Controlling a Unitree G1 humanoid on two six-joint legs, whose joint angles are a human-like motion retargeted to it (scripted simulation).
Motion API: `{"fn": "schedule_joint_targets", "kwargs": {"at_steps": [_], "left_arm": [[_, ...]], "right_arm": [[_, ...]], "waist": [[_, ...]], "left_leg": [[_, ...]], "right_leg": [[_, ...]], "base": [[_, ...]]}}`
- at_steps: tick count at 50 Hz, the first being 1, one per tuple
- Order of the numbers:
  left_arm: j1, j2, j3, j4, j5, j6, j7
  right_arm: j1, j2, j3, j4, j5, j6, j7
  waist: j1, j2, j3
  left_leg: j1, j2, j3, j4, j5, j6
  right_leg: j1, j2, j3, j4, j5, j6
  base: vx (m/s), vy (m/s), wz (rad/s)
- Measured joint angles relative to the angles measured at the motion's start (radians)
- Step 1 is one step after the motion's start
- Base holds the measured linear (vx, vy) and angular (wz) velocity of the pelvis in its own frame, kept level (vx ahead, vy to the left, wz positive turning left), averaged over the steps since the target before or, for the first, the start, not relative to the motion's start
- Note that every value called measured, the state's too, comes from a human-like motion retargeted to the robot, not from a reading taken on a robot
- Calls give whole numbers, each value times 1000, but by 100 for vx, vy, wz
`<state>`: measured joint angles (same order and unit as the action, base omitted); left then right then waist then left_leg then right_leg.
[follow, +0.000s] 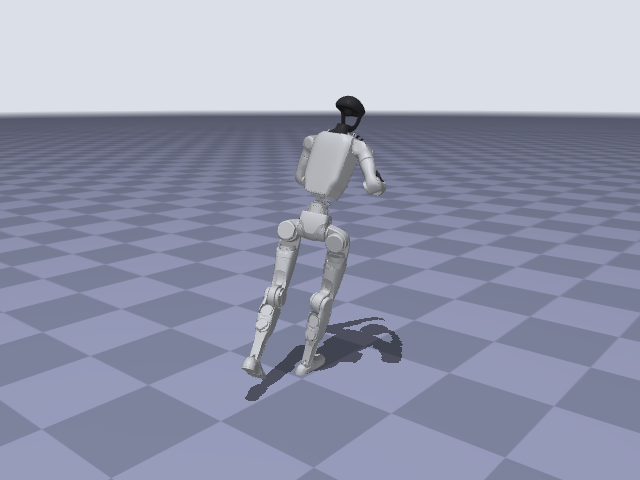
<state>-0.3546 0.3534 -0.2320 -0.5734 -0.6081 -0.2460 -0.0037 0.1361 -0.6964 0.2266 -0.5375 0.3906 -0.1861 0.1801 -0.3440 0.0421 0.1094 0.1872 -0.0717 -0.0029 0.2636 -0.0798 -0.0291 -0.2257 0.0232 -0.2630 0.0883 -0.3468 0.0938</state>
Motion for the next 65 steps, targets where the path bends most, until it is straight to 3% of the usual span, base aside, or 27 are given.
{"fn": "schedule_joint_targets", "kwargs": {"at_steps": [2,5,8,10,13,16,19,22,23,25,27,29,32,34,36,38,40,42,45,47,49,52,55,58,60,62,65], "left_arm": [[80,-29,-3,75,-78,6,7],[294,-76,34,247,-46,-18,128],[627,-88,160,216,-115,-20,142],[830,-29,235,94,-228,-10,96],[974,120,324,-35,-294,-16,57],[973,171,372,-68,-366,11,-9],[863,145,355,-45,-308,24,-42],[660,109,271,19,-145,22,-5],[571,98,222,60,-97,24,15],[352,62,106,167,-36,21,72],[109,11,22,231,-11,-57,137],[-96,-42,7,218,7,-77,128],[-324,-120,16,167,49,-104,127],[-399,-143,-3,131,60,-112,137],[-429,-132,-29,98,96,-67,156],[-401,-100,-44,63,152,-23,147],[-302,-48,-21,28,216,5,96],[-168,0,19,47,280,9,78],[20,27,2,191,346,2,110],[131,32,-23,261,303,0,126],[244,66,-14,236,183,-17,112],[427,174,41,117,-23,-23,88],[626,235,151,72,-124,-10,62],[754,216,260,85,-143,-7,34],[754,188,274,103,-105,1,23],[656,161,218,139,-67,24,29],[382,110,61,230,-12,45,87]], "right_arm": [[-47,33,33,84,-35,-6,-52],[-160,100,93,185,-51,-32,-169],[-315,215,61,112,-103,-32,-209],[-379,339,28,28,-65,-27,-234],[-409,471,49,-61,51,-37,-253],[-431,486,94,-75,130,-22,-195],[-387,454,125,-48,96,10,-97],[-237,418,128,-3,96,5,-50],[-179,413,124,29,102,-6,-68],[-88,408,118,122,83,-19,-128],[-31,383,114,197,-24,-23,-91],[66,313,84,161,29,-23,-16],[200,183,47,72,130,-30,56],[258,111,21,38,148,-35,57],[275,82,-2,25,239,8,79],[253,103,-7,39,282,59,105],[190,156,8,80,230,77,100],[98,209,45,141,152,59,42],[-101,279,165,332,65,10,-102],[-219,286,217,442,-24,17,-155],[-267,271,213,442,-81,21,-159],[-185,282,161,309,47,6,-131],[-119,294,167,239,129,13,-98],[-124,307,199,235,165,35,-36],[-118,316,209,234,147,46,2],[-101,336,209,240,117,46,1],[-71,377,208,288,98,27,-111]], "waist": [[41,-35,38],[107,-44,38],[220,-88,24],[352,-166,10],[581,-284,-3],[700,-335,-8],[690,-273,21],[622,-124,133],[598,-89,160],[546,-81,194],[477,-122,169],[384,-119,127],[231,-47,38],[136,9,-1],[56,29,-5],[21,8,18],[35,-32,73],[88,-57,123],[200,-35,125],[297,-26,95],[423,-56,60],[651,-157,26],[827,-235,27],[902,-195,46],[891,-138,70],[838,-98,107],[721,-125,157]], "left_leg": [[-35,-19,33,188,-30,18],[-222,57,170,591,-152,62],[-394,128,248,795,-288,134],[-470,114,280,773,-352,164],[-554,53,299,538,-356,175],[-566,35,317,175,-317,119],[-492,67,400,-112,-305,18],[-349,142,463,-104,-281,-53],[-319,171,440,-35,-313,-41],[-307,178,389,119,-435,27],[-360,143,363,227,-522,109],[-356,127,342,225,-530,97],[-309,135,282,117,-435,55],[-253,142,232,25,-318,31],[-176,118,185,-50,-191,18],[-65,82,151,-113,-85,19],[68,54,128,-136,-15,51],[89,27,139,39,-27,118],[-137,71,205,582,-185,212],[-321,113,214,837,-284,264],[-479,114,214,936,-332,290],[-618,60,248,801,-346,291],[-607,-11,332,362,-295,259],[-485,8,386,-112,-238,106],[-431,33,400,-240,-215,30],[-398,46,372,-178,-224,59],[-428,19,281,124,-411,184]], "right_leg": [[20,3,60,78,-80,-43],[3,13,188,215,-233,-112],[38,2,304,220,-244,-110],[98,-41,384,156,-172,-67],[170,-137,460,55,49,28],[259,-186,491,-40,299,109],[421,-160,473,-81,424,109],[567,-89,371,132,337,17],[544,-73,322,304,268,-8],[405,-98,258,697,108,-65],[183,-143,260,992,-35,-132],[23,-147,244,1081,-106,-150],[-120,-122,155,897,-120,-148],[-118,-106,68,573,-61,-121],[-57,-106,-2,184,34,-68],[-17,-119,-35,-43,93,10],[26,-131,-26,-91,122,62],[76,-156,25,-32,109,36],[62,-166,82,169,-70,-68],[30,-158,86,289,-172,-89],[37,-157,93,316,-195,-83],[109,-181,136,233,-95,-54],[199,-228,207,142,116,3],[358,-164,309,71,302,22],[468,-116,356,86,356,12],[496,-100,314,258,317,-4],[364,-180,182,716,144,-30]], "base": [[73,-1,-276],[75,8,-230],[86,9,-218],[98,8,-236],[103,19,-204],[104,36,-116],[105,46,3],[102,44,80],[97,39,83],[92,33,74],[89,25,70],[95,21,96],[105,11,118],[114,-3,126],[120,-16,112],[124,-25,39],[122,-24,-49],[115,-17,-91],[108,-9,-69],[110,-7,-25],[117,-13,-36],[126,-7,-74],[132,18,-96],[134,21,-87],[130,23,16],[122,19,108],[115,11,152]]}}
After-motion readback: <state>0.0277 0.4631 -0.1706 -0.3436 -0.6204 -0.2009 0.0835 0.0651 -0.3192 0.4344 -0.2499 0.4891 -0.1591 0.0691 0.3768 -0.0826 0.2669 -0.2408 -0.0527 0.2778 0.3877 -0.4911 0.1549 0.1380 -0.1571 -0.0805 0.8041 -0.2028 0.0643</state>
